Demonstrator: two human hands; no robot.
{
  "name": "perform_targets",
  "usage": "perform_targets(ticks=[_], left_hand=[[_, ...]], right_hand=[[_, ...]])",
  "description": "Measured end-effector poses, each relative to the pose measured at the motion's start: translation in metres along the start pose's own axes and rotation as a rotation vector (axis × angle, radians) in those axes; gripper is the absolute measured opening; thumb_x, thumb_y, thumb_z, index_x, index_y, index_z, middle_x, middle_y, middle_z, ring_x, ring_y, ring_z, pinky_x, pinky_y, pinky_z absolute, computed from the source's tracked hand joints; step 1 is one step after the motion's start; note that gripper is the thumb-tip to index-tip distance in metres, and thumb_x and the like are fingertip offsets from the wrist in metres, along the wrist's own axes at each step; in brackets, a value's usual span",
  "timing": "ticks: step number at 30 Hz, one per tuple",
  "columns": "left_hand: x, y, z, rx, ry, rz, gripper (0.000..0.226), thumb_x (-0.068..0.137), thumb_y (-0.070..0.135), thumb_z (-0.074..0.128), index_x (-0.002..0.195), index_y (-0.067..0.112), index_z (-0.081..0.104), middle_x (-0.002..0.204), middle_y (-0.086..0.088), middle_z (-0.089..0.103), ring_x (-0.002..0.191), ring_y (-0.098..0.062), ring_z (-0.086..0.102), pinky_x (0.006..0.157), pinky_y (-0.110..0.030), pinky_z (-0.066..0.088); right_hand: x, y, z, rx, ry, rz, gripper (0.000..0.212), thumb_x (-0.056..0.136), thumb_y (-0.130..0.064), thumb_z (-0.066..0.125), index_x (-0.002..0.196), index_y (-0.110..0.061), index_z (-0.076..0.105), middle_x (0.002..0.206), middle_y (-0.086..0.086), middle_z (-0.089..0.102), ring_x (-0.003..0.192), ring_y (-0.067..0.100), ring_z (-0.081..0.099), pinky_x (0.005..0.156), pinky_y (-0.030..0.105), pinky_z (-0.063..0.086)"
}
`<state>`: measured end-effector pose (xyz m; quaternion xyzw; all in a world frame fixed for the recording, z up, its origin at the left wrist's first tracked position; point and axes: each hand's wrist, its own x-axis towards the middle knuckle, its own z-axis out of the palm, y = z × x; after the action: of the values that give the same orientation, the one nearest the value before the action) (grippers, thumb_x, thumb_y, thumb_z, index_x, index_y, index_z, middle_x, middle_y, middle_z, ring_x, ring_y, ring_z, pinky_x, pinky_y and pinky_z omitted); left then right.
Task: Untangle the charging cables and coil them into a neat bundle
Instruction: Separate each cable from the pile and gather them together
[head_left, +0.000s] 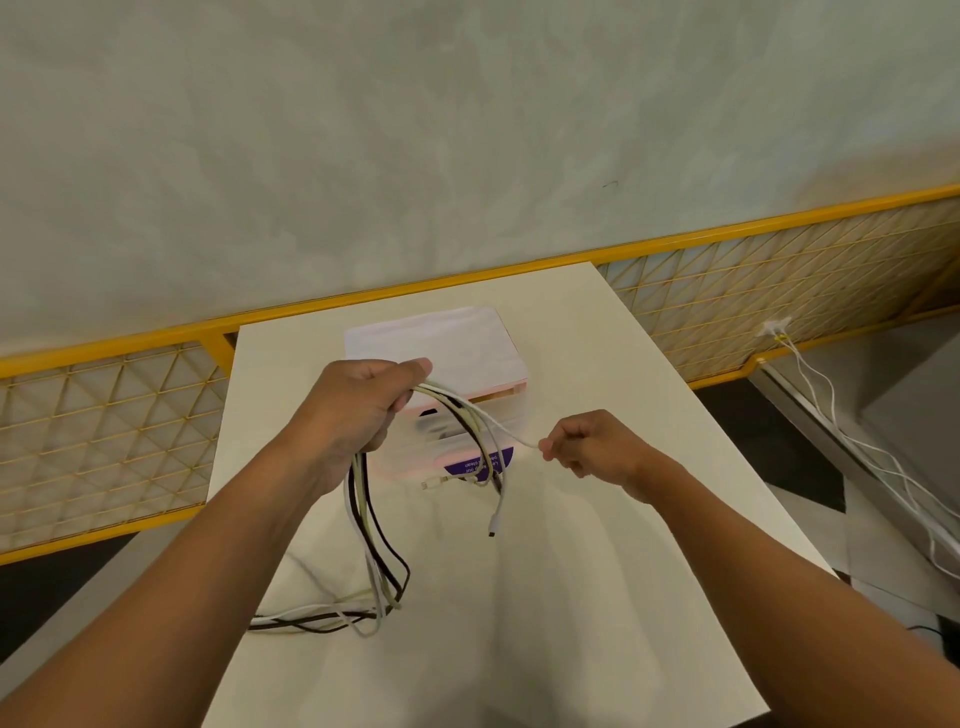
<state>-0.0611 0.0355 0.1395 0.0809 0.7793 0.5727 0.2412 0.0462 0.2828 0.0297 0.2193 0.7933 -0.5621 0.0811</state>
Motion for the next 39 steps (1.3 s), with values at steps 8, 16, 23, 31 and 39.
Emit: perform_targets(ticks=[8, 16, 23, 31, 39], left_hand=[[0.009, -0.002, -0.016, -0.078, 0.089, -0.04, 0.048, 0.089, 0.035, 0.073, 0.051, 0.016, 0.049, 0.053, 0.0, 0.027, 0.049, -0.017, 0.013, 0.045, -0.024, 0.015], [0.006, -0.006, -0.016, -0.07, 0.065, -0.041, 0.05, 0.09, 0.035, 0.072, 0.049, 0.017, 0.05, 0.051, 0.001, 0.027, 0.046, -0.016, 0.015, 0.045, -0.023, 0.016], [0.0, -0.005, -0.001, 0.001, -0.023, 0.033, 0.049, 0.092, 0.031, 0.069, 0.052, 0.012, 0.047, 0.051, -0.003, 0.024, 0.046, -0.018, 0.014, 0.043, -0.021, 0.02], [0.001, -0.001, 0.001, 0.003, 0.0, 0.074, 0.047, 0.092, 0.03, 0.069, 0.056, 0.01, 0.046, 0.056, -0.005, 0.023, 0.047, -0.018, 0.014, 0.044, -0.021, 0.019], [0.004, 0.0, -0.014, -0.099, 0.084, 0.008, 0.045, 0.09, 0.03, 0.072, 0.054, 0.013, 0.052, 0.056, -0.004, 0.026, 0.056, -0.021, 0.012, 0.047, -0.027, 0.016]], right_hand=[[-0.01, -0.003, -0.005, 0.209, -0.073, -0.159, 0.011, 0.085, -0.024, 0.074, 0.09, -0.014, 0.078, 0.08, 0.0, 0.07, 0.074, 0.01, 0.055, 0.069, 0.021, 0.048], [-0.006, -0.006, -0.006, 0.26, 0.006, -0.139, 0.031, 0.097, -0.032, 0.062, 0.082, -0.009, 0.077, 0.062, -0.001, 0.046, 0.067, 0.019, 0.035, 0.062, 0.026, 0.039], [0.005, -0.002, 0.002, 0.132, 0.101, -0.017, 0.019, 0.092, -0.014, 0.069, 0.077, -0.01, 0.079, 0.083, -0.017, 0.073, 0.091, 0.006, 0.067, 0.079, 0.021, 0.046], [0.002, -0.005, 0.002, 0.165, 0.006, 0.047, 0.014, 0.09, -0.007, 0.067, 0.091, 0.002, 0.077, 0.062, -0.002, 0.058, 0.058, 0.011, 0.047, 0.061, 0.022, 0.035], [-0.003, 0.013, -0.013, 0.55, -0.22, 0.113, 0.016, 0.079, -0.007, 0.058, 0.073, -0.001, 0.072, 0.062, 0.007, 0.049, 0.053, 0.015, 0.04, 0.062, 0.031, 0.033]])
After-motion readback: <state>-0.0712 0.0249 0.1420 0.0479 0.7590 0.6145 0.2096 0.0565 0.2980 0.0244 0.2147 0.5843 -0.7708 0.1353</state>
